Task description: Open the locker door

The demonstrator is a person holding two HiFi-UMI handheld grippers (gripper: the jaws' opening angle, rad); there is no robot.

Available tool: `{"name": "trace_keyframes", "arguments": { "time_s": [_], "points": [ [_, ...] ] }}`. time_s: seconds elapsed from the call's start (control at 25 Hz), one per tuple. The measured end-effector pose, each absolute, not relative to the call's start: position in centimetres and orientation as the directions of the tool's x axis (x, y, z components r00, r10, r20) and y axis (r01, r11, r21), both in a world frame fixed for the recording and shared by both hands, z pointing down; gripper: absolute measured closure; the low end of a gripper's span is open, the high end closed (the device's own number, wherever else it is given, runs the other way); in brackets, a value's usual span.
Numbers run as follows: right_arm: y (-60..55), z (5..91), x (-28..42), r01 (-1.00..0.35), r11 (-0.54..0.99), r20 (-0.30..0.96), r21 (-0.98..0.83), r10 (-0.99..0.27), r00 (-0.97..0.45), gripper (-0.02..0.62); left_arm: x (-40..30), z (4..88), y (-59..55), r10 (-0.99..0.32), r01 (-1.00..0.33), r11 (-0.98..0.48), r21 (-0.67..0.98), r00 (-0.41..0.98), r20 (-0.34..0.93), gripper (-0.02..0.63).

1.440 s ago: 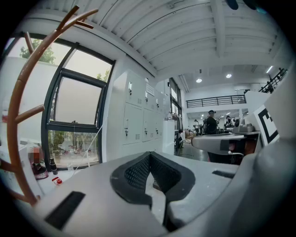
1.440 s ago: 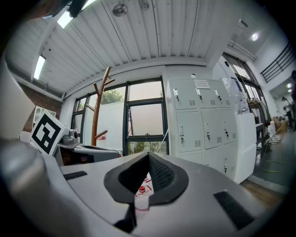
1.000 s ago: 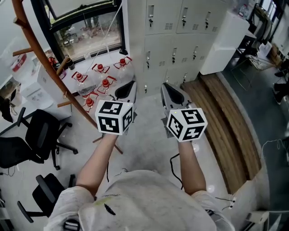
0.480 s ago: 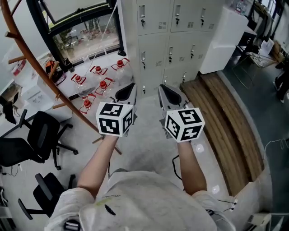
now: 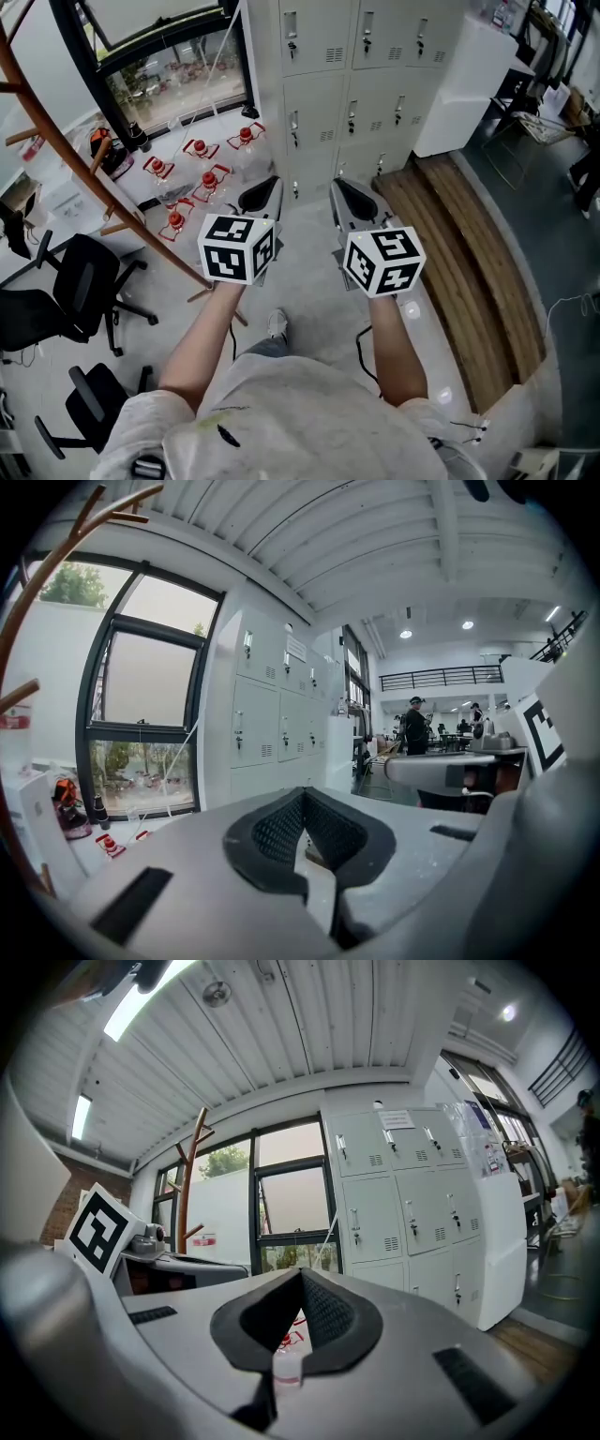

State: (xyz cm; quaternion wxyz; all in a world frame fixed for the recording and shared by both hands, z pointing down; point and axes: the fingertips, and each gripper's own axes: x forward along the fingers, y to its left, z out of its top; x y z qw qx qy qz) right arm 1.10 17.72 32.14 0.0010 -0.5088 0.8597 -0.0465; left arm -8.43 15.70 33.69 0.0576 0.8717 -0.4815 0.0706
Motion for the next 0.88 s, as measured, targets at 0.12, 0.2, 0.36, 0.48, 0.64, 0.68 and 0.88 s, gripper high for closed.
{"name": "trace_keyframes", "arguments": {
  "time_s": [0.12, 0.2, 0.36, 0.48, 0.64, 0.68, 0.88],
  "points": [
    [15.7, 32.5, 1.1, -0.878, 0.473, 0.055, -0.072, -0.877, -0.477, 0.597, -8.2, 34.0, 13.5, -0.826, -0.842, -0.538, 0.039, 0.536, 0.177, 0.600],
    [14.1, 32.7, 1.0, -0.879, 0.472, 0.062, -0.066, -0.877, -0.476, 0.597, -8.1, 34.3, 11.9, -0.822, -0.839, -0.542, 0.044, 0.541, 0.177, 0.600],
    [10.4, 32.5, -0.1, -0.873, 0.485, 0.072, -0.053, -0.870, -0.488, 0.597, -8.8, 34.1, 8.0, -0.824, -0.840, -0.540, 0.048, 0.540, 0.171, 0.600],
    [7.5, 32.5, -1.4, -0.866, 0.497, 0.081, -0.050, -0.863, -0.499, 0.597, -10.0, 33.9, 5.1, -0.828, -0.844, -0.533, 0.055, 0.534, 0.171, 0.600],
    [4.2, 33.2, -3.3, -0.861, 0.505, 0.109, -0.055, -0.854, -0.508, 0.597, -11.6, 34.3, 1.8, -0.827, -0.845, -0.530, 0.072, 0.533, 0.180, 0.600],
    [3.5, 33.3, -3.8, -0.861, 0.505, 0.114, -0.053, -0.854, -0.508, 0.597, -12.0, 34.4, 1.0, -0.826, -0.845, -0.530, 0.076, 0.534, 0.182, 0.600],
    [0.4, 33.4, -5.4, -0.867, 0.496, 0.129, -0.041, -0.858, -0.497, 0.597, -13.6, 34.7, -2.2, -0.818, -0.837, -0.539, 0.096, 0.547, 0.180, 0.600]
  ]
}}
